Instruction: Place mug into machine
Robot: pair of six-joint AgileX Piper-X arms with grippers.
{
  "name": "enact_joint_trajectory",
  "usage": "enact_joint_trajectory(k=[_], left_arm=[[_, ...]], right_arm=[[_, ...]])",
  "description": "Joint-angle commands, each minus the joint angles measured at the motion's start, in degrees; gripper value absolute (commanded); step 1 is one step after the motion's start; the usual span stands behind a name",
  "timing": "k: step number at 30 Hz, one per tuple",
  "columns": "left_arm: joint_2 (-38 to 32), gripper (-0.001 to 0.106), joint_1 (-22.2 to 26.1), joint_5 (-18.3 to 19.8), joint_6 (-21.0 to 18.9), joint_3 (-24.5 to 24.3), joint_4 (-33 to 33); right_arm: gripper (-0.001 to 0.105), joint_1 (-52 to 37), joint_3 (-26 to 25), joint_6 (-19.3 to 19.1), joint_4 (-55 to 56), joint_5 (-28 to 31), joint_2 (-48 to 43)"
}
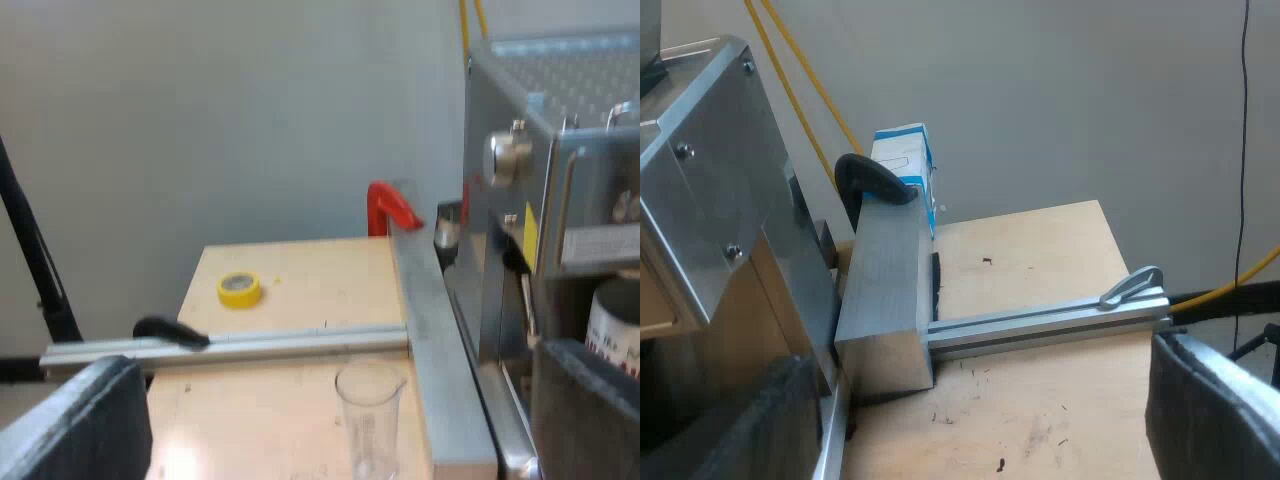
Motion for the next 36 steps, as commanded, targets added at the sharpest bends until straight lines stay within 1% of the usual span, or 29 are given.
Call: enact_joint_trajectory(k=[1,2,3,4,5,6,10,12,15,16,19,21,22,24,30,36], left_arm=[[-4.9,0.078,-0.2,-1.2,0.0,0.6,2.4],[-5.4,0.078,-0.2,-1.2,0.0,0.6,2.9],[-7.9,0.078,-0.2,-1.2,0.0,0.6,5.4],[-8.2,0.078,-0.2,-1.2,0.0,0.6,6.4],[-8.1,0.078,-0.2,-1.6,0.0,0.2,9.0],[-7.9,0.078,0.1,-1.8,0.0,0.2,10.6],[-8.0,0.078,0.1,-3.0,-0.1,1.1,10.9],[-8.0,0.078,0.1,-3.3,-0.4,2.3,8.4],[-7.9,0.078,0.1,-3.3,-2.6,6.0,2.2],[-7.9,0.078,0.1,-3.3,-3.0,6.8,1.5],[-7.9,0.078,0.1,-3.3,-3.2,10.8,-2.0],[-7.9,0.078,0.1,-3.3,-3.2,14.6,-4.2],[-7.9,0.078,0.1,-3.3,-3.2,15.2,-4.5],[-7.8,0.078,0.1,-3.0,-3.2,18.7,-5.6],[-7.8,0.078,0.1,-0.2,-3.2,24.5,-6.0],[-7.7,0.078,0.1,0.9,-3.2,25.3,-8.3]], right_arm=[[0.069,-0.2,1.6,-0.7,0.0,-0.3,-3.1],[0.069,-0.2,2.7,-0.7,0.0,-0.2,-4.9],[0.069,-0.2,3.5,-0.7,0.2,-0.1,-5.4],[0.069,-0.2,3.4,-0.7,0.9,0.0,-5.4],[0.069,-0.2,3.5,-0.7,1.7,0.6,-4.8],[0.069,-0.2,4.2,-0.7,1.0,-0.1,-4.8],[0.069,-0.2,7.0,-0.7,-1.1,-1.2,-5.0],[0.069,-0.2,8.6,-0.5,-1.4,-1.4,-4.9],[0.069,-0.2,10.8,-0.2,-2.2,-1.4,-4.9],[0.069,-0.2,11.2,-0.2,-2.3,-1.4,-4.9],[0.069,-0.2,13.2,-0.2,-2.2,-1.4,-4.9],[0.069,-0.2,14.8,-0.2,-1.5,-1.4,-4.9],[0.069,-0.2,15.1,-0.2,-1.3,-1.4,-4.9],[0.069,-0.2,16.6,-0.2,-0.2,-1.4,-4.8],[0.069,-0.2,19.9,-0.2,0.3,-1.4,-4.8],[0.069,-0.2,22.9,-0.2,2.7,-1.4,-4.8]])
